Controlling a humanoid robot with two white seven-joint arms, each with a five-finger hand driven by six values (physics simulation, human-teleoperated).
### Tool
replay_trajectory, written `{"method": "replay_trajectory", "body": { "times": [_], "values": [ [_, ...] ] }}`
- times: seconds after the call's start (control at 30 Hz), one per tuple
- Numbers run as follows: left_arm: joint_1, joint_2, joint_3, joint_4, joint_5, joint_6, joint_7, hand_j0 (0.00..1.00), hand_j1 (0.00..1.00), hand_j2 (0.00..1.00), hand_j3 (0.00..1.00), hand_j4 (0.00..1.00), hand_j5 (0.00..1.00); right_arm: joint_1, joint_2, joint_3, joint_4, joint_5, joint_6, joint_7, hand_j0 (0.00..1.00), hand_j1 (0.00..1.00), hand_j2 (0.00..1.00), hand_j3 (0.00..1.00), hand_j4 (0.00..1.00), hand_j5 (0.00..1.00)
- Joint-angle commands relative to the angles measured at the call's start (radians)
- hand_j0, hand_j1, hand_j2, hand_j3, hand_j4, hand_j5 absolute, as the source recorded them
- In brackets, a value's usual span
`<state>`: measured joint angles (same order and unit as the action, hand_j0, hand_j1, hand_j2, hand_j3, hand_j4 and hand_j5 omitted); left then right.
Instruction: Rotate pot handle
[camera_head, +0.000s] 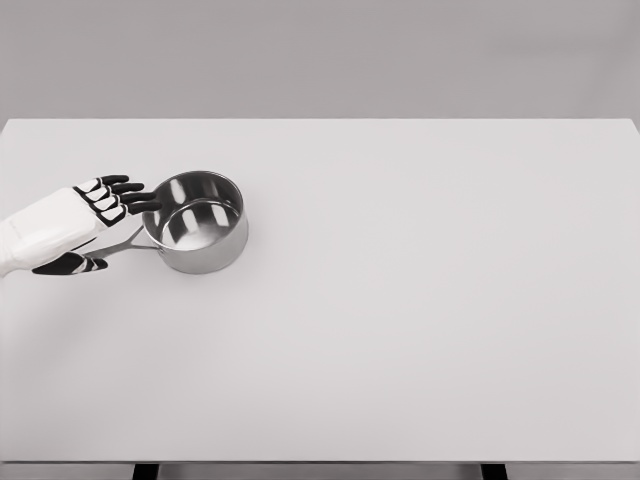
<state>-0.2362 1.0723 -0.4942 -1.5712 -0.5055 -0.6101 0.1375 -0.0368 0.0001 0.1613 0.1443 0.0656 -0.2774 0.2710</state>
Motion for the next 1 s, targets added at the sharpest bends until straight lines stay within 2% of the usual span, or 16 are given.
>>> {"method": "replay_trajectory", "body": {
  "times": [0.0, 0.83, 0.97],
  "values": [
    [0.0, -0.005, 0.0, 0.007, 0.005, -0.001, 0.001, 1.0, 1.0, 1.0, 1.0, 1.0, 1.0, 0.0, 0.0, 0.0, 0.0, 0.0, 0.0, 0.001, 1.0, 1.0, 1.0, 1.0, 1.0, 1.0],
    [-0.005, 0.003, 0.005, 0.01, -0.002, -0.001, -0.002, 1.0, 1.0, 1.0, 1.0, 1.0, 1.0, 0.0, 0.0, 0.0, 0.0, 0.0, 0.0, 0.001, 1.0, 1.0, 1.0, 1.0, 1.0, 1.0],
    [-0.003, -0.002, 0.023, 0.017, -0.019, -0.001, -0.002, 1.0, 1.0, 1.0, 1.0, 1.0, 1.0, 0.0, 0.0, 0.0, 0.0, 0.0, 0.0, 0.001, 1.0, 1.0, 1.0, 1.0, 1.0, 1.0]
  ]
}}
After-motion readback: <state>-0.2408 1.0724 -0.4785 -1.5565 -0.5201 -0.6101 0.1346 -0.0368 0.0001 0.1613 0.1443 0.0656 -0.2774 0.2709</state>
